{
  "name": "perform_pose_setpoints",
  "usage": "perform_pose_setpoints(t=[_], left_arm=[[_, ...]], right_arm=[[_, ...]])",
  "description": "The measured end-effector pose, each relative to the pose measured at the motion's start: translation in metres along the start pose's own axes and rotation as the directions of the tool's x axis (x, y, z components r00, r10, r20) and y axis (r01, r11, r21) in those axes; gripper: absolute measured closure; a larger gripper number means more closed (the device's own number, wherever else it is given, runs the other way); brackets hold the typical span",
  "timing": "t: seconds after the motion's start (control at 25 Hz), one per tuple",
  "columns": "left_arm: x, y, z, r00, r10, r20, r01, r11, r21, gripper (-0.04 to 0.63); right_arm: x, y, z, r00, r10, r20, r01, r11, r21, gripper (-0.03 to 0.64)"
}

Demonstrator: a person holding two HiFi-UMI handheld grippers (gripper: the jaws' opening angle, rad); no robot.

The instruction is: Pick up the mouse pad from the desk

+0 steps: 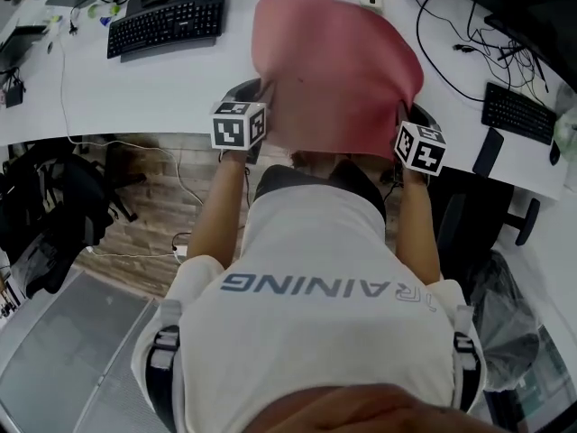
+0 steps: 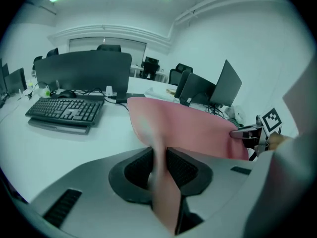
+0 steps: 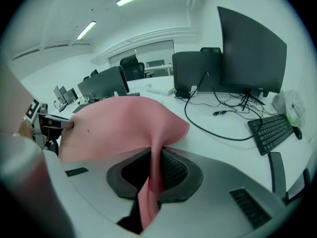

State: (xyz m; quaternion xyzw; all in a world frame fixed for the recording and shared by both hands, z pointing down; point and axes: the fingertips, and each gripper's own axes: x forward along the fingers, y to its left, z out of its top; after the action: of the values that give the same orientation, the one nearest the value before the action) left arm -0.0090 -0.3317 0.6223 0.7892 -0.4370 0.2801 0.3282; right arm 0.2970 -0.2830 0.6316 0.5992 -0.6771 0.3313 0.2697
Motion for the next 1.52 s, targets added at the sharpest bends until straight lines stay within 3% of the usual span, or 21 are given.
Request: perform_pose_setpoints(t=[0.2, 0.4, 0.56, 0.92, 1.04, 1.2, 1.52], left_arm=[[-0.028, -0.009, 0.043, 0.991, -0.004, 0.13, -0.001, 0.999, 0.036, 0.482], [-0.063, -0.021, 0.09, 0.964, -0.031, 0.265, 0.015, 0.998, 0.062, 0.48], [-0.094, -0.033, 0.124, 0.93, -0.059, 0.364, 0.025, 0.995, 0.099, 0.48], [-0.163, -0.057, 0.185, 0.831, -0.097, 0.548, 0.015, 0.988, 0.153, 0.491], [-0.178, -0.063, 0.196, 0.806, -0.108, 0.582, 0.016, 0.987, 0.16, 0.497], [-0.184, -0.066, 0.201, 0.788, -0.115, 0.604, 0.024, 0.987, 0.156, 0.511], [-0.206, -0.071, 0.217, 0.749, -0.123, 0.651, 0.011, 0.985, 0.173, 0.516]], right_arm=[[-0.033, 0.005, 0.043, 0.99, -0.034, 0.135, 0.037, 0.999, -0.017, 0.555], [-0.072, 0.003, 0.086, 0.962, -0.062, 0.266, 0.07, 0.997, -0.021, 0.555], [-0.107, 0.002, 0.116, 0.925, -0.086, 0.371, 0.104, 0.994, -0.027, 0.555], [-0.176, 0.004, 0.178, 0.817, -0.117, 0.565, 0.16, 0.987, -0.027, 0.557], [-0.195, 0.007, 0.191, 0.784, -0.112, 0.61, 0.163, 0.986, -0.028, 0.557], [-0.216, 0.012, 0.205, 0.739, -0.116, 0.664, 0.18, 0.983, -0.03, 0.56], [-0.239, 0.02, 0.224, 0.683, -0.11, 0.722, 0.196, 0.98, -0.036, 0.56]])
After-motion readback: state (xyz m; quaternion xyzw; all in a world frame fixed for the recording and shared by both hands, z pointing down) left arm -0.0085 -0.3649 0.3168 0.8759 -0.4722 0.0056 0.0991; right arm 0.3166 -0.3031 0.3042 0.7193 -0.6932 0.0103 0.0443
